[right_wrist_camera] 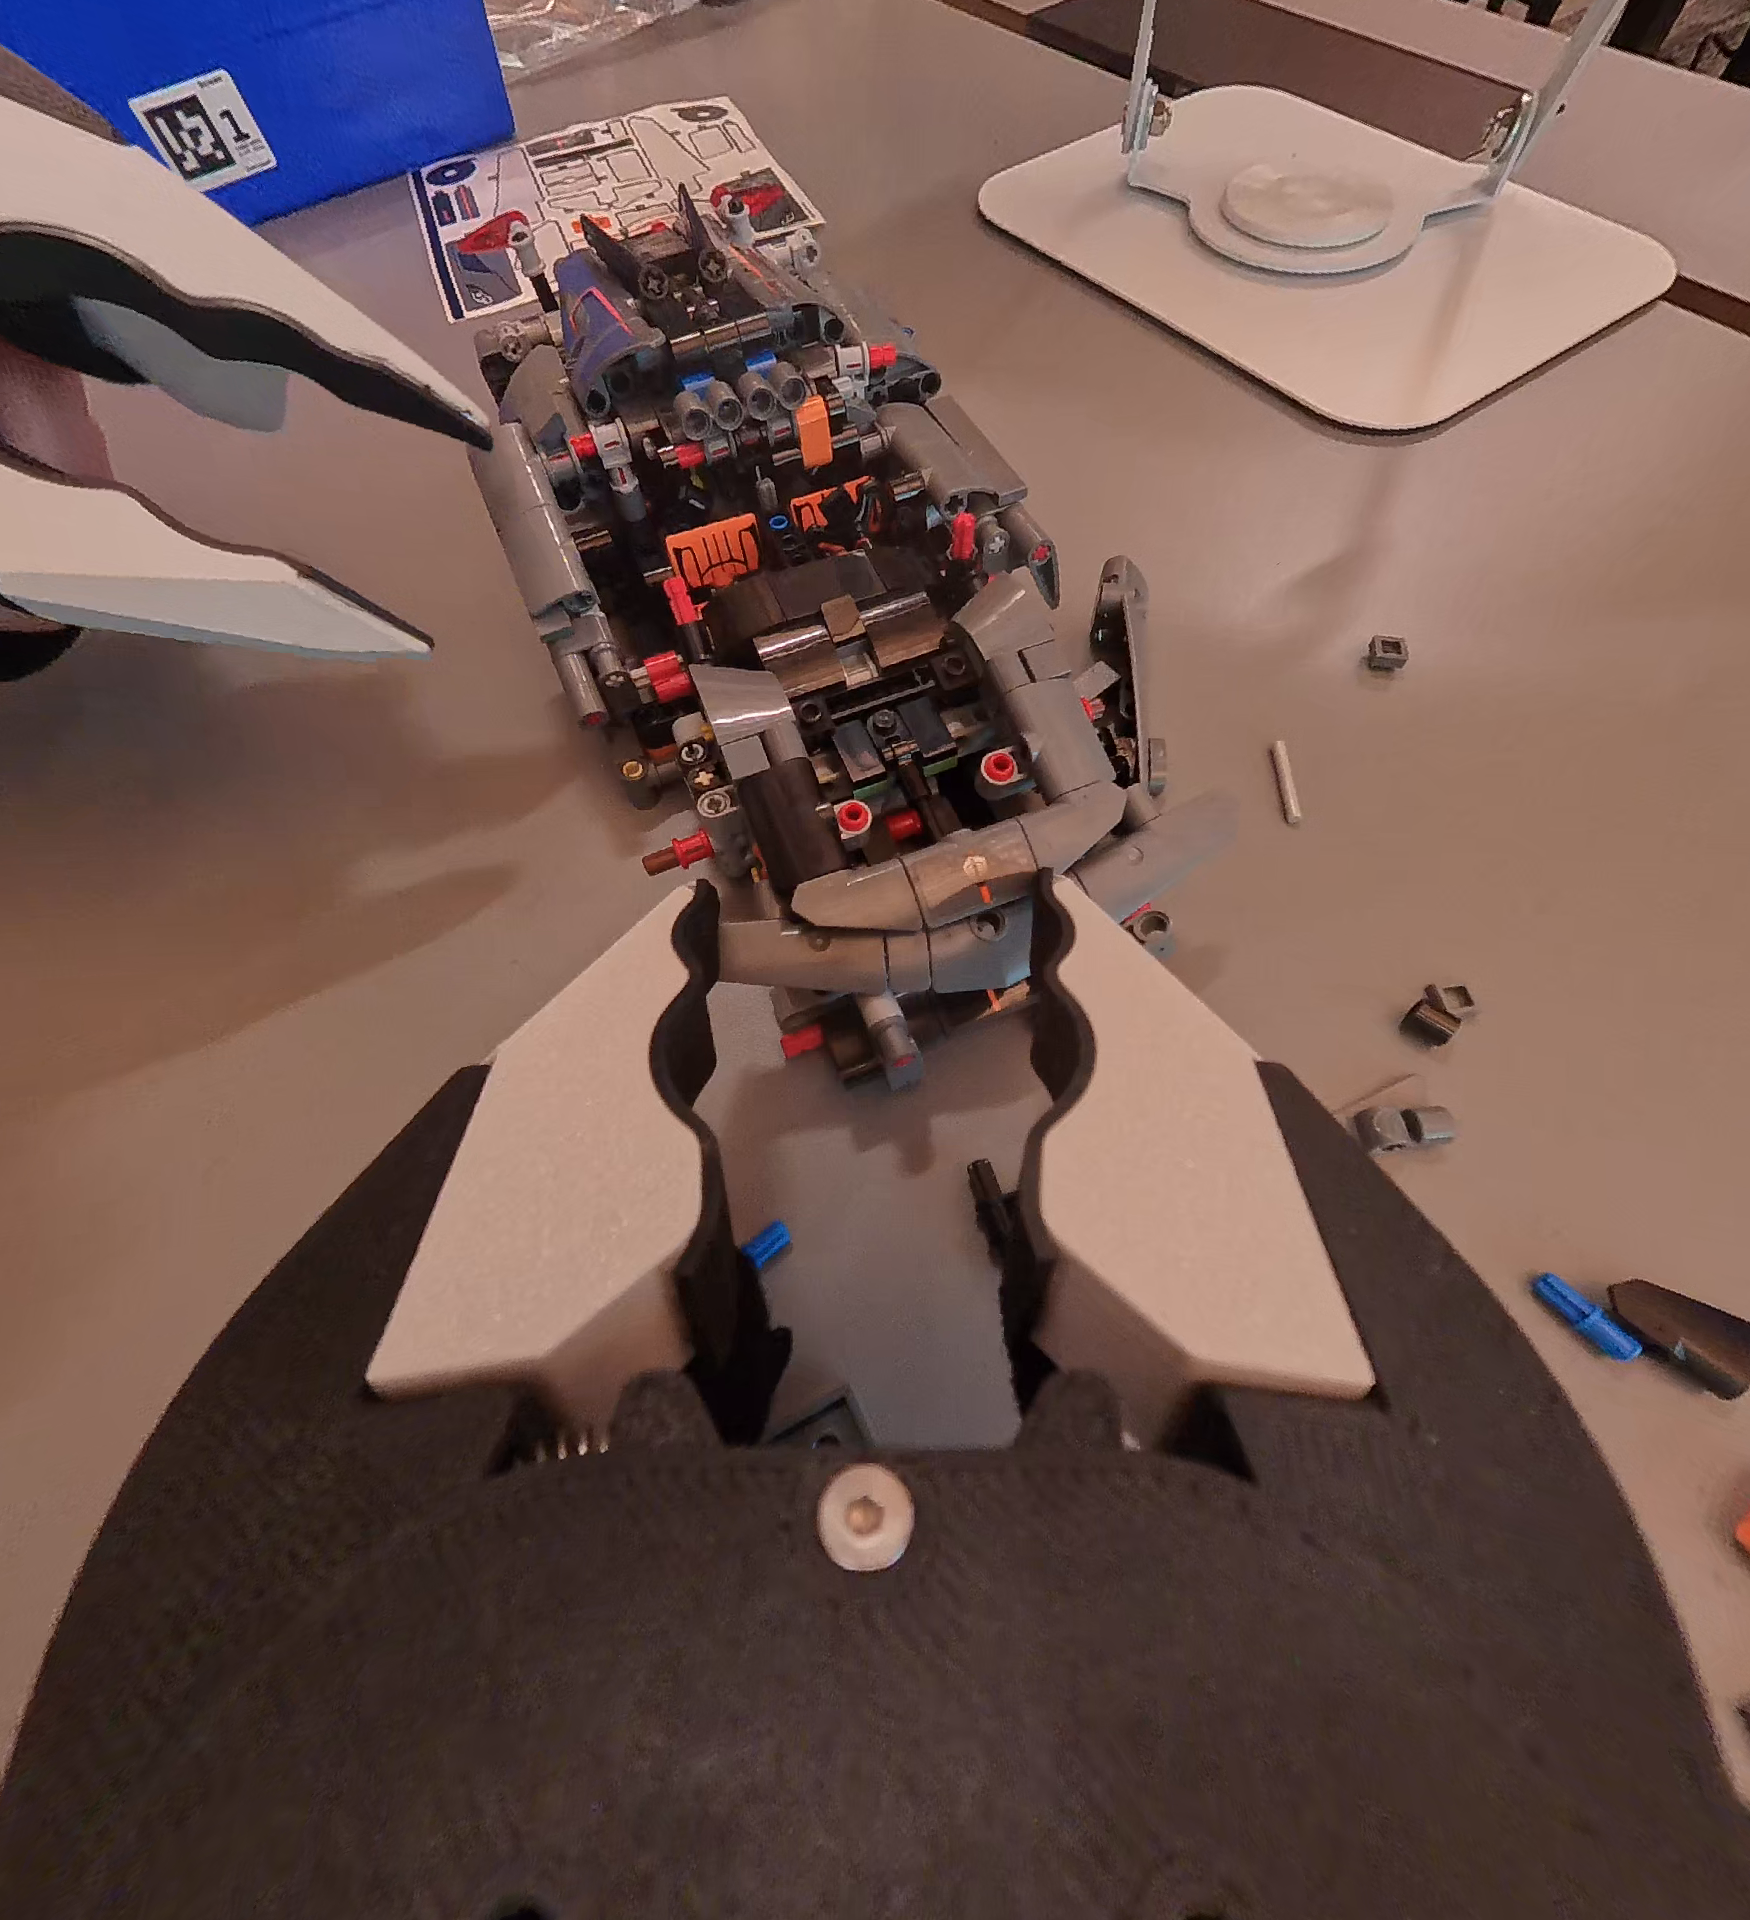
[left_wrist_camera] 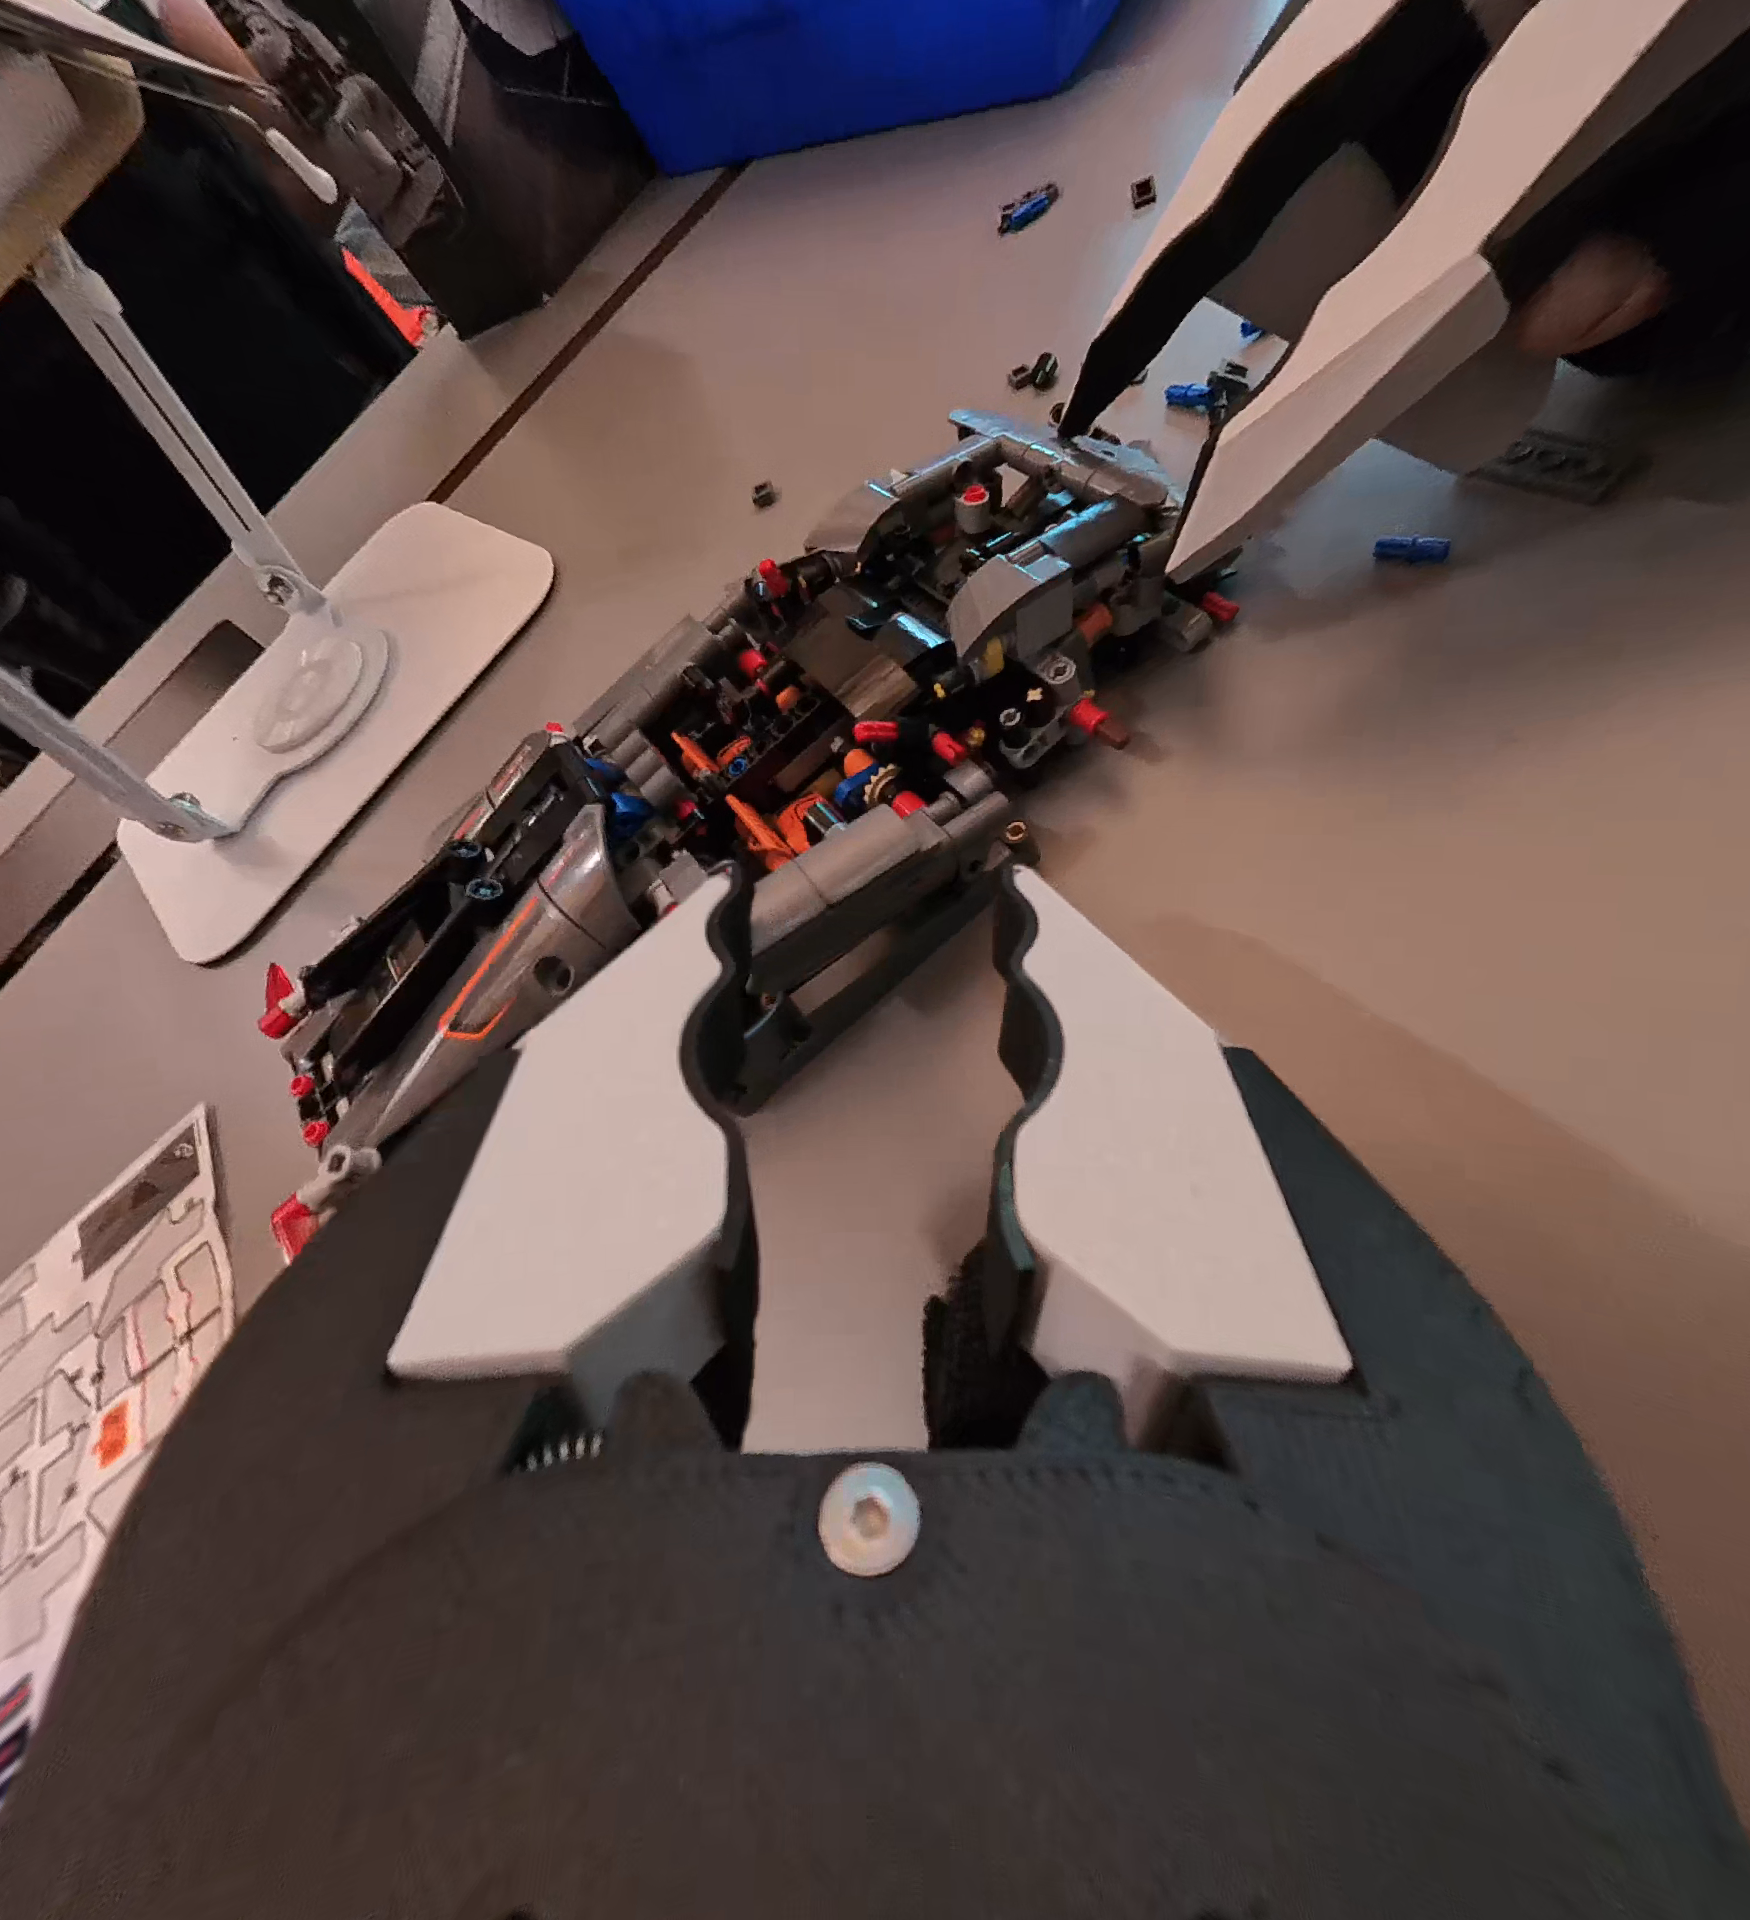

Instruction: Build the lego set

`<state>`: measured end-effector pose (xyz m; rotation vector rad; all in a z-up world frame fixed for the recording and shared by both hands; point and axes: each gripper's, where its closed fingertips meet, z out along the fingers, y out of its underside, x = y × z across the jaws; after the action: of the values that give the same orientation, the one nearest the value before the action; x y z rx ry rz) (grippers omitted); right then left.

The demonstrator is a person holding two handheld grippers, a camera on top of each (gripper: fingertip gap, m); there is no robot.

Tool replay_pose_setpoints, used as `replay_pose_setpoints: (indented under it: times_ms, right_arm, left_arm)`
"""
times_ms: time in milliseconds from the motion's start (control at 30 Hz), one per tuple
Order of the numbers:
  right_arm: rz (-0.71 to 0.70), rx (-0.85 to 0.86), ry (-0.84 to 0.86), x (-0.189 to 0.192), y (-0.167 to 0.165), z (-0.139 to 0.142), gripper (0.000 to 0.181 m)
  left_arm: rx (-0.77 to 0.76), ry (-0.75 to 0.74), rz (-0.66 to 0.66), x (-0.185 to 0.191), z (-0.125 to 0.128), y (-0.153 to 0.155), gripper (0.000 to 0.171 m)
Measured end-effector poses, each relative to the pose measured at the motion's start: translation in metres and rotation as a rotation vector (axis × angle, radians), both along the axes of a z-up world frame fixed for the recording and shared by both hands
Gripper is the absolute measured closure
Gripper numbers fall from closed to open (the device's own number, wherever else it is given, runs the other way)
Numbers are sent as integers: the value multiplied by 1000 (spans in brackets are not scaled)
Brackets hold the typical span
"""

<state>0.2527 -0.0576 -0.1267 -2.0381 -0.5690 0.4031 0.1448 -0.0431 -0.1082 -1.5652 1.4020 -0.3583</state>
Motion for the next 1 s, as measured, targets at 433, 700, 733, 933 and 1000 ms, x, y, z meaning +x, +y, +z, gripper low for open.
replay_pose_setpoints:
  times_ms: [433,700,733,933,1000]
  right_arm:
    - [2,1,2,0,0,0,123]
    - [5,1,5,0,-1,1,122]
    - [5,0,6,0,-1,1,122]
    - [5,1,6,0,-1,1,122]
    - [4,0,7,0,-1,1,122]
  left_arm:
    - [-9,80,2,2,-12,-1,134]
    - [53,62,55,-10,0,9,131]
    - [49,68,61,-11,-2,11,128]
    - [54,115,48,-7,-12,15,120]
    - [53,112,46,-7,-12,15,121]
